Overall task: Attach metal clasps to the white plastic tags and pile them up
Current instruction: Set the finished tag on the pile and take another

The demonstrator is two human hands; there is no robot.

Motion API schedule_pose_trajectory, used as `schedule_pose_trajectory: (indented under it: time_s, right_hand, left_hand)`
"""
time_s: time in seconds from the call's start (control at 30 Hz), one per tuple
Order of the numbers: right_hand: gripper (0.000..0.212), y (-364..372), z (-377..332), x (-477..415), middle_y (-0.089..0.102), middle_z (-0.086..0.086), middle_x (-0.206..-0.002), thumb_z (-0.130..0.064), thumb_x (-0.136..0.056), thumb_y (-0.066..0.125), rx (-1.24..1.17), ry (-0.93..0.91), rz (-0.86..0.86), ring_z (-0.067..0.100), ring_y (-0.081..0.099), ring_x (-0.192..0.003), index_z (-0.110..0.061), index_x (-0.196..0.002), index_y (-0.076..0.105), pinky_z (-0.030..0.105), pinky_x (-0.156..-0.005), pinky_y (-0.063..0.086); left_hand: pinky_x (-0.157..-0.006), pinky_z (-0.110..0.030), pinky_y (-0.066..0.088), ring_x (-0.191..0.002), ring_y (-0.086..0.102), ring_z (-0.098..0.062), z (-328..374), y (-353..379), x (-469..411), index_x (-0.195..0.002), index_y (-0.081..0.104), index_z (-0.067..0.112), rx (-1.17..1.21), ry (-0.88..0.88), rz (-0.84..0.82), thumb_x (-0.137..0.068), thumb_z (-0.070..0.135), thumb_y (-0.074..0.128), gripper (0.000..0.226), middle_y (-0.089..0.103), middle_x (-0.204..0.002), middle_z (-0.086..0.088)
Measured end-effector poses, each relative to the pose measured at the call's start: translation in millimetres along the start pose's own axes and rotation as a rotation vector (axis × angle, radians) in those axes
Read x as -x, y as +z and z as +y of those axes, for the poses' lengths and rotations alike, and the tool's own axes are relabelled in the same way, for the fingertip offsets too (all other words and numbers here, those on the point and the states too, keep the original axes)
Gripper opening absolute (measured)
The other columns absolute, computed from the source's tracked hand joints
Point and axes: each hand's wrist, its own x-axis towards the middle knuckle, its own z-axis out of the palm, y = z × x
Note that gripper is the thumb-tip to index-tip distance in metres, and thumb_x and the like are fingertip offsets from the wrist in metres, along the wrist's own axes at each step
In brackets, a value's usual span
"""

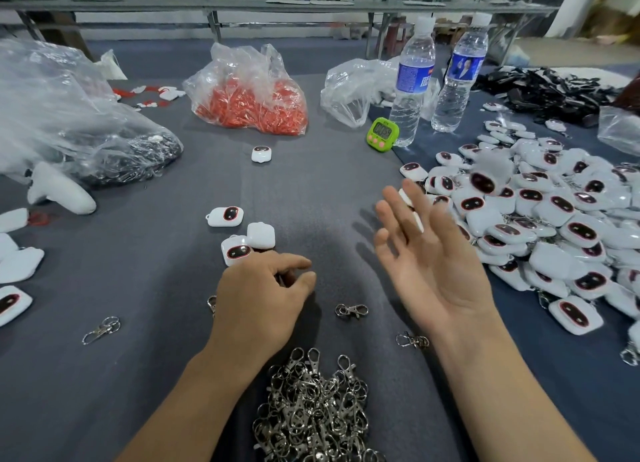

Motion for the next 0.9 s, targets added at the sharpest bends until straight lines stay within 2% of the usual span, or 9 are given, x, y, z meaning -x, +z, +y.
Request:
schedule_pose_trajectory:
  time_s: [0.1, 0.23, 0.37, 0.47, 0.57, 0.7, 0.77, 0.83, 0.9]
  right_hand:
    - [0.043, 1, 10, 1, 0.073, 0.007, -0.125, -0.012, -0.077, 0.074, 0.203, 0.033, -0.023, 0.013, 0.073, -0.095, -0.015, -0.120, 0.073, 0.023, -0.078, 0.058]
    - [0.026, 6, 22, 0, 0.078, 0.006, -0.103, -0.009, -0.071, 0.073, 0.449, 0.049, -0.031, 0.011, 0.071, -0.083, -0.021, -0.093, 0.081, 0.024, -0.077, 0.051]
    - [0.027, 6, 32, -3, 0.079, 0.006, -0.095, -0.005, -0.069, 0.069, 0.643, 0.023, -0.045, 0.011, 0.069, -0.082, -0.020, -0.087, 0.081, 0.021, -0.076, 0.051]
    - [0.026, 7, 45, -5, 0.079, 0.006, -0.090, 0.005, -0.077, 0.067, 0.884, -0.050, -0.018, 0.013, 0.070, -0.081, -0.016, -0.087, 0.079, 0.027, -0.076, 0.054]
    - [0.033, 6, 57, -9, 0.077, -0.003, -0.079, 0.004, -0.082, 0.063, 1.181, -0.147, 0.040, 0.011, 0.071, -0.075, -0.025, -0.084, 0.080, 0.028, -0.070, 0.056]
    - [0.034, 4, 68, -16, 0.073, -0.015, -0.076, -0.003, -0.085, 0.062, 1.329, -0.283, 0.104, 0.003, 0.068, -0.070, -0.033, -0.087, 0.079, 0.013, -0.064, 0.050]
    - [0.037, 5, 71, -20, 0.072, -0.013, -0.075, -0.002, -0.087, 0.058, 1.321, -0.322, 0.138, 0.006, 0.066, -0.064, -0.032, -0.092, 0.079, 0.014, -0.059, 0.050]
    - [0.038, 6, 72, -25, 0.073, -0.013, -0.078, -0.001, -0.089, 0.057, 1.331, -0.353, 0.170, 0.006, 0.066, -0.067, -0.031, -0.097, 0.079, 0.020, -0.065, 0.053]
    - [0.040, 9, 74, -31, 0.072, -0.018, -0.080, 0.000, -0.090, 0.056, 1.355, -0.365, 0.185, 0.001, 0.065, -0.071, -0.031, -0.101, 0.079, 0.020, -0.072, 0.052]
  left_hand:
    - [-0.074, -0.010, 0.043, -0.082, 0.063, 0.004, 4, 0, 1, -0.092, 0.079, 0.042, 0.032, 0.034, -0.201, -0.074, 0.042, 0.084, 0.018, 0.070, -0.082, 0.024]
    - [-0.089, -0.018, 0.045, -0.101, 0.059, 0.006, 12, -1, 3, -0.108, 0.074, 0.049, -0.022, 0.130, -0.407, -0.067, 0.066, 0.068, 0.045, 0.064, -0.101, 0.028]
    - [-0.098, -0.030, 0.043, -0.105, 0.054, 0.001, 16, 3, 5, -0.105, 0.075, 0.050, -0.091, 0.200, -0.454, -0.072, 0.055, 0.073, 0.034, 0.060, -0.103, 0.026]
    - [-0.091, -0.029, 0.047, -0.098, 0.060, -0.001, 13, 5, 5, -0.096, 0.079, 0.044, -0.030, 0.187, -0.396, -0.077, 0.035, 0.081, 0.021, 0.066, -0.101, 0.025]
    - [-0.083, -0.033, 0.049, -0.093, 0.061, -0.003, 9, 7, 5, -0.095, 0.080, 0.037, -0.022, 0.179, -0.326, -0.079, 0.028, 0.080, 0.018, 0.068, -0.100, 0.023]
    - [-0.070, -0.039, 0.050, -0.077, 0.063, -0.007, 6, 5, 4, -0.091, 0.079, 0.037, -0.064, 0.101, -0.187, -0.083, 0.039, 0.072, 0.010, 0.070, -0.083, 0.015]
    - [-0.064, -0.033, 0.048, -0.072, 0.062, -0.005, 6, 2, 3, -0.091, 0.075, 0.047, -0.128, 0.056, -0.109, -0.082, 0.054, 0.062, 0.016, 0.071, -0.077, 0.018]
    - [-0.056, -0.021, 0.039, -0.065, 0.056, -0.007, 6, -1, 2, -0.090, 0.072, 0.051, -0.215, 0.019, -0.002, -0.085, 0.059, 0.061, 0.014, 0.068, -0.070, 0.017]
    - [-0.054, -0.023, 0.037, -0.064, 0.054, -0.012, 4, -3, 1, -0.088, 0.074, 0.047, -0.233, -0.026, 0.089, -0.086, 0.057, 0.066, 0.013, 0.067, -0.065, 0.014]
